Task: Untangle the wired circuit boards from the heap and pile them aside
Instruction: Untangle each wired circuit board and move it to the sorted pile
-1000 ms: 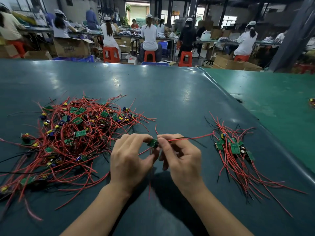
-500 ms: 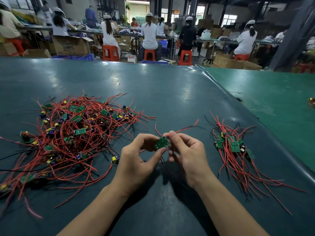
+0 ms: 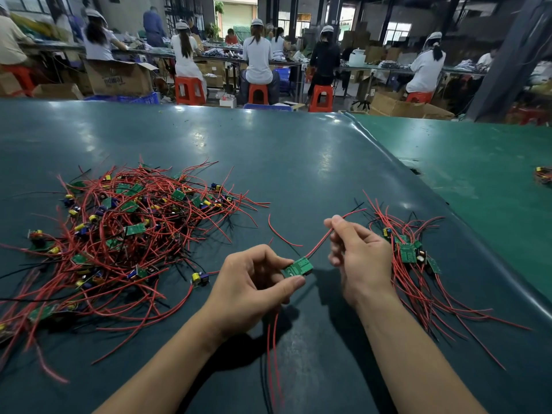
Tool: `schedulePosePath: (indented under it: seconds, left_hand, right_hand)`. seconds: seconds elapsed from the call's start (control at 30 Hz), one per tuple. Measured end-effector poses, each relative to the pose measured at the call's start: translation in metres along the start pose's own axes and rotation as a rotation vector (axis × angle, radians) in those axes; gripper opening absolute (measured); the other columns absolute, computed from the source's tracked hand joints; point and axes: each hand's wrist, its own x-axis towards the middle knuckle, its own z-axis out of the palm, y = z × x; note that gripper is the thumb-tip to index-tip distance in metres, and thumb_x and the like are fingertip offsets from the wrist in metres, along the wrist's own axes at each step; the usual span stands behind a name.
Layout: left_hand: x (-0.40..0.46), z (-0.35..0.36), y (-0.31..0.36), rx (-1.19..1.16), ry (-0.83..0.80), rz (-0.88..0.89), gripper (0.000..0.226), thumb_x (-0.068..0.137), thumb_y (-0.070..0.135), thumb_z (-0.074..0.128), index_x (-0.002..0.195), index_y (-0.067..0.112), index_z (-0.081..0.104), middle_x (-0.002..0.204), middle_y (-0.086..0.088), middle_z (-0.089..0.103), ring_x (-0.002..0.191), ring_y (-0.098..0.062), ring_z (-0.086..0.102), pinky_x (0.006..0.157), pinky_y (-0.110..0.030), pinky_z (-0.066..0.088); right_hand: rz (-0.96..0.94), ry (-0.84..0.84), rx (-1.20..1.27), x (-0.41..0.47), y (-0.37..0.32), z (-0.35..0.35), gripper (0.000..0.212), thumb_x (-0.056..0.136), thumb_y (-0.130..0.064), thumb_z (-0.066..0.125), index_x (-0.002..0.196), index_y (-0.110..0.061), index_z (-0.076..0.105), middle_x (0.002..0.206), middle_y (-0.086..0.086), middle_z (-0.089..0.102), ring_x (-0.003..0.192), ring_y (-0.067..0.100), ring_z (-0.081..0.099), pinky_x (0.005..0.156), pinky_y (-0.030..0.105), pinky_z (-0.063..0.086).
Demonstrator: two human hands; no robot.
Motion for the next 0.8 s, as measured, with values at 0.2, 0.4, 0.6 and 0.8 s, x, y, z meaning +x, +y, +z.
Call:
schedulePosePath:
  seconds: [0.2, 0.4, 0.6, 0.8]
  left_hand:
    - [-0.005, -0.002, 0.005, -0.003, -0.076, -0.016, 0.023, 0.073, 0.003, 0.08, 0.08, 0.006, 0.058, 0.053, -0.001, 0.06, 0.039, -0.009, 0.051, 0.042, -0.017, 0.041]
    - [-0.011, -0.005, 0.008, -0.018, -0.047, -0.005, 0.024, 0.07, 0.004, 0.08, 0.076, 0.004, 0.056, 0.05, -0.001, 0.057, 0.037, -0.009, 0.049, 0.04, -0.017, 0.04]
    - [0.003, -0.009, 0.006, -0.013, 0.437, 0.046, 0.029, 0.068, 0.018, 0.077, 0.087, 0.003, 0.061, 0.052, -0.004, 0.059, 0.045, -0.012, 0.056, 0.044, -0.025, 0.049]
    - [-0.002, -0.01, 0.003, 0.103, 0.189, 0.105, 0.023, 0.076, 0.015, 0.08, 0.098, 0.015, 0.071, 0.056, -0.006, 0.062, 0.049, -0.013, 0.058, 0.05, -0.022, 0.047]
  right_hand:
    - [-0.012, 0.169, 0.074, 0.013, -0.002, -0.01, 0.032, 0.091, -0.005, 0.065, 0.059, -0.011, 0.068, 0.05, -0.003, 0.057, 0.038, 0.003, 0.039, 0.035, 0.015, 0.028]
    - [0.021, 0.271, 0.134, 0.017, -0.005, -0.017, 0.028, 0.094, -0.011, 0.061, 0.067, -0.008, 0.065, 0.046, -0.007, 0.05, 0.036, 0.003, 0.037, 0.034, 0.015, 0.027]
    - [0.054, 0.087, -0.065, 0.004, -0.006, -0.009, 0.048, 0.099, -0.037, 0.053, 0.06, -0.01, 0.057, 0.04, -0.005, 0.04, 0.031, 0.007, 0.035, 0.033, 0.013, 0.024]
    - [0.177, -0.639, -0.365, -0.035, 0.01, 0.012, 0.043, 0.075, -0.058, 0.064, 0.064, -0.017, 0.068, 0.053, 0.003, 0.043, 0.042, 0.011, 0.035, 0.039, 0.02, 0.027]
